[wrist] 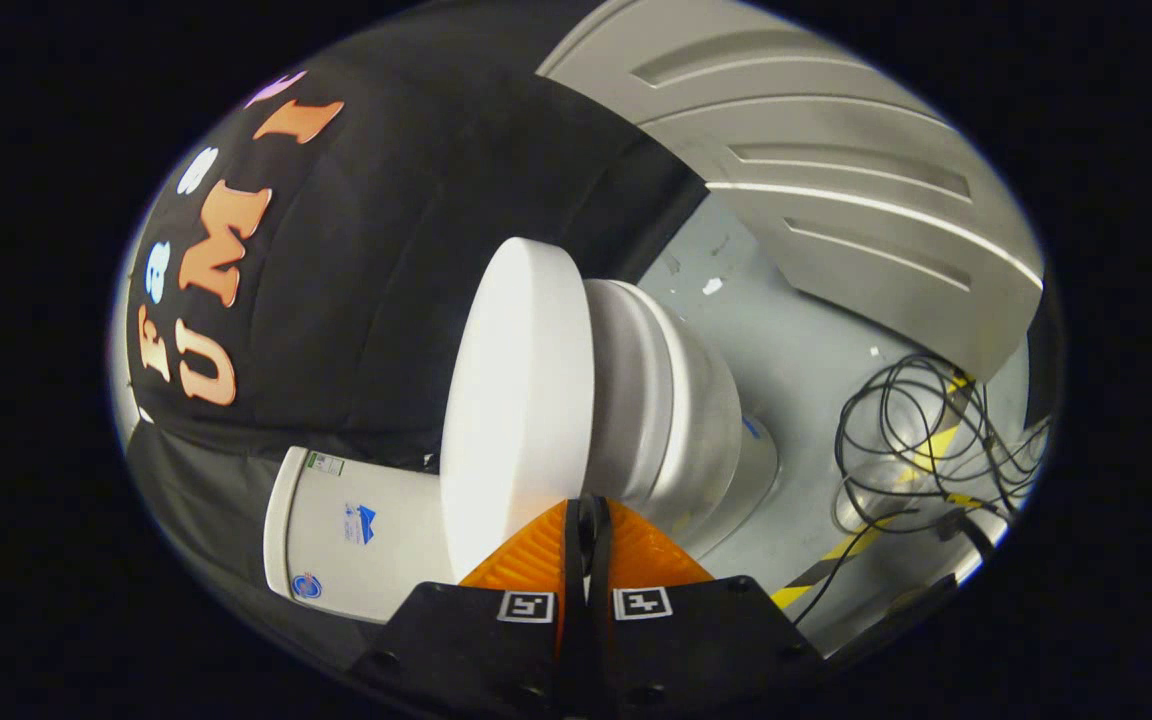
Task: Open the toilet lid.
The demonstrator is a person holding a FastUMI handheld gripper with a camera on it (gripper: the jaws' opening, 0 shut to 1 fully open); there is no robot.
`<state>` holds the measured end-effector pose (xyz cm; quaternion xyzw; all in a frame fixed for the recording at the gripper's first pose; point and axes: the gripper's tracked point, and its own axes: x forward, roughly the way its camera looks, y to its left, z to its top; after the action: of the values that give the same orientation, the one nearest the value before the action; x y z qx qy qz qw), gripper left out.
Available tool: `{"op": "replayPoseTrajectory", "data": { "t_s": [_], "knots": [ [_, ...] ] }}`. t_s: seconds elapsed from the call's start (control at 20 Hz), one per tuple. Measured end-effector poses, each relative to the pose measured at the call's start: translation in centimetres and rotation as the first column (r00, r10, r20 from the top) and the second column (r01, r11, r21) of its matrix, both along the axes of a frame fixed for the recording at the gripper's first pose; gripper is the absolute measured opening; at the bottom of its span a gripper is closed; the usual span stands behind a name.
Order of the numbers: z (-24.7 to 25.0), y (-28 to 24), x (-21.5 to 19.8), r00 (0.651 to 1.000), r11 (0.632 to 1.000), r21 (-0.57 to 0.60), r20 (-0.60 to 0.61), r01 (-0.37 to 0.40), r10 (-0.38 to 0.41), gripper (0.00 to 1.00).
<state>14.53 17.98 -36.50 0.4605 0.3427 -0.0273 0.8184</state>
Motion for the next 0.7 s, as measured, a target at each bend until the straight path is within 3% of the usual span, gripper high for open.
{"op": "replayPoseTrajectory", "data": {
  "t_s": [0.4,0.7],
  "knots": [
    [5.4,1.1,0.8,0.993,0.975,-0.215,0.086,-0.056,0.076,0.08],
    [10.3,3.2,1.5,0.981,0.904,-0.414,0.111,-0.101,0.160,0.08]
  ]
}}
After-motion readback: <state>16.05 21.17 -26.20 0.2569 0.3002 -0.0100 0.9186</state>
